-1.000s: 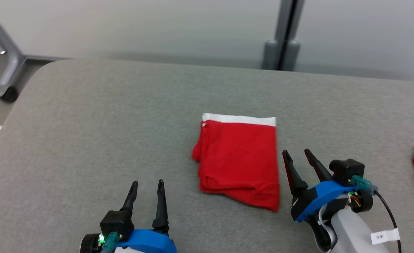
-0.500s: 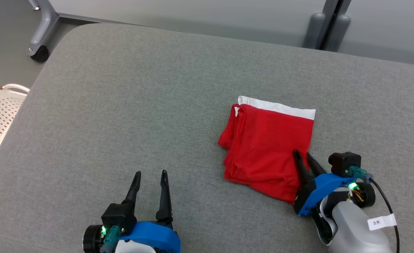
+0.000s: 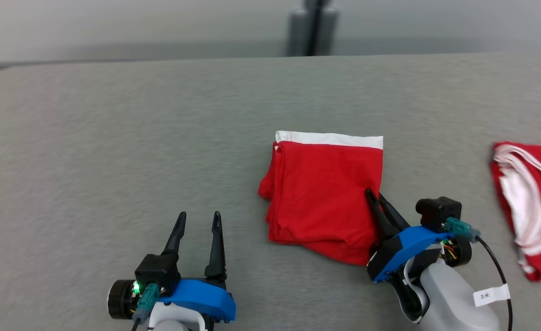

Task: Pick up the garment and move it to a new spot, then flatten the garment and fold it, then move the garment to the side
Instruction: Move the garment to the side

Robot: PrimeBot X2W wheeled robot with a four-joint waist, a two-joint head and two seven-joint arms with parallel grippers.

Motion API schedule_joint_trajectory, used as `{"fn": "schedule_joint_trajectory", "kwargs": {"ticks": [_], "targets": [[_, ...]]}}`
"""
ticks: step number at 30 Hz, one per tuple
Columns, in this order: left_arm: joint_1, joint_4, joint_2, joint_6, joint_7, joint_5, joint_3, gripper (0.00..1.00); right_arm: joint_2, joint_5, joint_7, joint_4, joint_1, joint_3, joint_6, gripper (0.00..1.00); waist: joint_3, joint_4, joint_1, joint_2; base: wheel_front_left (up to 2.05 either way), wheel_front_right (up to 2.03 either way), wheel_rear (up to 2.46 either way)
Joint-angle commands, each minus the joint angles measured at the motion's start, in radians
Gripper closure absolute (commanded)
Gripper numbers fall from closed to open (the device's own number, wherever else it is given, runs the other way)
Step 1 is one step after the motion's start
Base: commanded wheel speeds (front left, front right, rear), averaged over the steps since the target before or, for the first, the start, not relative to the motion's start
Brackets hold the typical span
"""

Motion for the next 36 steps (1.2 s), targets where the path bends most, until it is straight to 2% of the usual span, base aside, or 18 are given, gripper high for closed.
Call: {"fn": "schedule_joint_trajectory", "kwargs": {"ticks": [1, 8, 12, 15, 19, 23, 27, 34, 35, 36], "targets": [[-0.016, 0.004, -0.001, -0.002, -0.002, 0.001, 0.001, 0.0, -0.002, 0.007, -0.001, -0.021, 0.017, 0.018, 0.0, 1.0, -0.074, -0.134, -0.0001, -0.0002, 0.0, 0.0, 0.0], [-0.024, 0.029, -0.001, -0.016, -0.002, 0.005, 0.005, 0.0, 0.0, 0.056, -0.001, -0.054, 0.044, 0.085, 0.0, 1.0, -0.083, -0.398, -0.0001, -0.0002, 0.0, 0.0, 0.0], [-0.032, 0.042, 0.0, -0.02, -0.002, 0.008, 0.002, 0.0, 0.0, 0.087, -0.002, -0.066, 0.063, 0.119, 0.0, 1.0, -0.071, -0.502, -0.0001, -0.0002, 0.0, 0.0, 0.0], [-0.042, 0.052, 0.0, -0.026, -0.002, 0.01, -0.003, 0.0, -0.001, 0.099, -0.002, -0.078, 0.069, 0.136, 0.0, 1.0, -0.059, -0.543, -0.0001, -0.0002, 0.0, 0.0, 0.0], [-0.051, 0.063, 0.0, -0.03, -0.002, 0.011, -0.014, 0.0, -0.013, 0.1, -0.002, -0.085, 0.07, 0.147, 0.0, 1.0, -0.042, -0.55, -0.0001, -0.0002, 0.0, 0.0, 0.0], [-0.056, 0.076, 0.001, -0.031, -0.002, 0.012, -0.008, 0.0, -0.05, 0.083, -0.002, -0.078, 0.021, 0.166, 0.0, 1.0, -0.025, -0.522, -0.0001, -0.0002, 0.0, 0.0, 0.0], [-0.065, 0.084, 0.0, -0.033, -0.002, 0.025, -0.01, 0.0, -0.129, 0.044, -0.002, -0.034, -0.059, 0.171, 0.0, 1.0, 0.001, -0.472, -0.0001, -0.0002, 0.0, 0.0, 0.0], [-0.088, 0.082, 0.0, -0.03, -0.002, 0.042, -0.012, 0.0, -0.328, -0.024, -0.002, 0.13, -0.23, 0.179, 0.0, 1.0, 0.066, -0.363, -0.0001, -0.0002, 0.0, 0.0, 0.0], [-0.088, 0.082, 0.0, -0.03, -0.002, 0.042, -0.012, 0.0, -0.328, -0.024, -0.002, 0.13, -0.23, 0.179, 0.0, 1.0, 0.066, -0.363, -0.0001, -0.0002, 0.0, 0.0, 0.0], [-0.096, 0.08, 0.0, -0.031, -0.002, 0.046, -0.014, 0.0, -0.357, -0.026, -0.002, 0.158, -0.25, 0.165, 0.0, 1.0, 0.078, -0.346, -0.0001, -0.0002, 0.0, 0.0, 0.0]]}}
